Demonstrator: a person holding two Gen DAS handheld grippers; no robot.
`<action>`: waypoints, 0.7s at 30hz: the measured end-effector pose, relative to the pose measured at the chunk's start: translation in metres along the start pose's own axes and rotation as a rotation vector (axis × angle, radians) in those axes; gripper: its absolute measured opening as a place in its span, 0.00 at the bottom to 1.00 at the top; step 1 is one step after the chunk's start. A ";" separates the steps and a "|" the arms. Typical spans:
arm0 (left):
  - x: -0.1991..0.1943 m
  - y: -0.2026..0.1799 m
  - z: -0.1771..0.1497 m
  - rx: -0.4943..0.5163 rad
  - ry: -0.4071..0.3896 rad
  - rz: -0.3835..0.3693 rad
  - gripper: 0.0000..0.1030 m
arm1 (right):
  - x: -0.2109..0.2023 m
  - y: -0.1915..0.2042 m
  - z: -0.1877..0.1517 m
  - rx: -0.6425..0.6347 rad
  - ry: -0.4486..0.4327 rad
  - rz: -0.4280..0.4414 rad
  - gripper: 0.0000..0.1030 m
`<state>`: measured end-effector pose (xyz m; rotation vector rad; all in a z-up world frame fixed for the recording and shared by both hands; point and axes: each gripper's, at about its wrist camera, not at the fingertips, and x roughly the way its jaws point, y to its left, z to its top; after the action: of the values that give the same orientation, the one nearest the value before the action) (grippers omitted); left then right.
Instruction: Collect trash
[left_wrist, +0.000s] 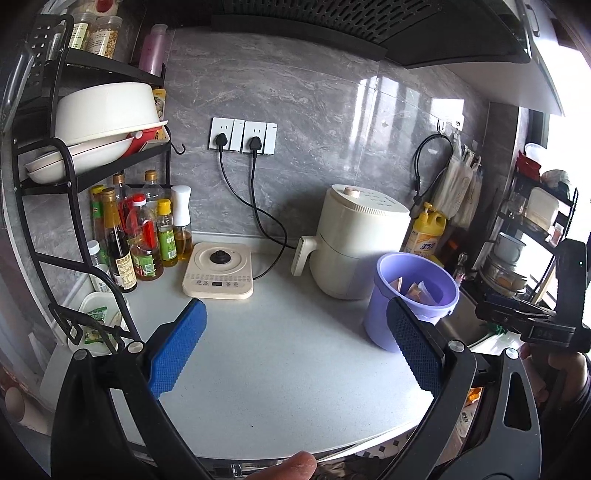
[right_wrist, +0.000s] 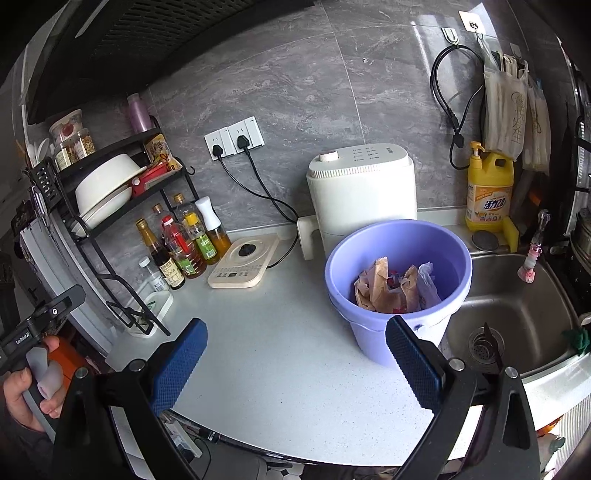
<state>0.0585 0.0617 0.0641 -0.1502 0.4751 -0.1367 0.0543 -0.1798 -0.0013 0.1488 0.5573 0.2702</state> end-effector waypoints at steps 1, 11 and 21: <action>-0.001 0.002 0.000 -0.003 -0.002 -0.003 0.94 | -0.002 0.003 0.000 -0.002 -0.002 0.000 0.92; -0.018 0.006 -0.002 0.010 -0.015 -0.003 0.94 | -0.017 0.024 -0.005 -0.017 -0.023 0.002 0.92; -0.026 0.000 -0.004 0.029 -0.009 0.007 0.94 | -0.026 0.028 -0.011 -0.025 -0.029 0.012 0.92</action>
<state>0.0334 0.0658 0.0721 -0.1210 0.4641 -0.1362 0.0210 -0.1605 0.0085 0.1314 0.5246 0.2858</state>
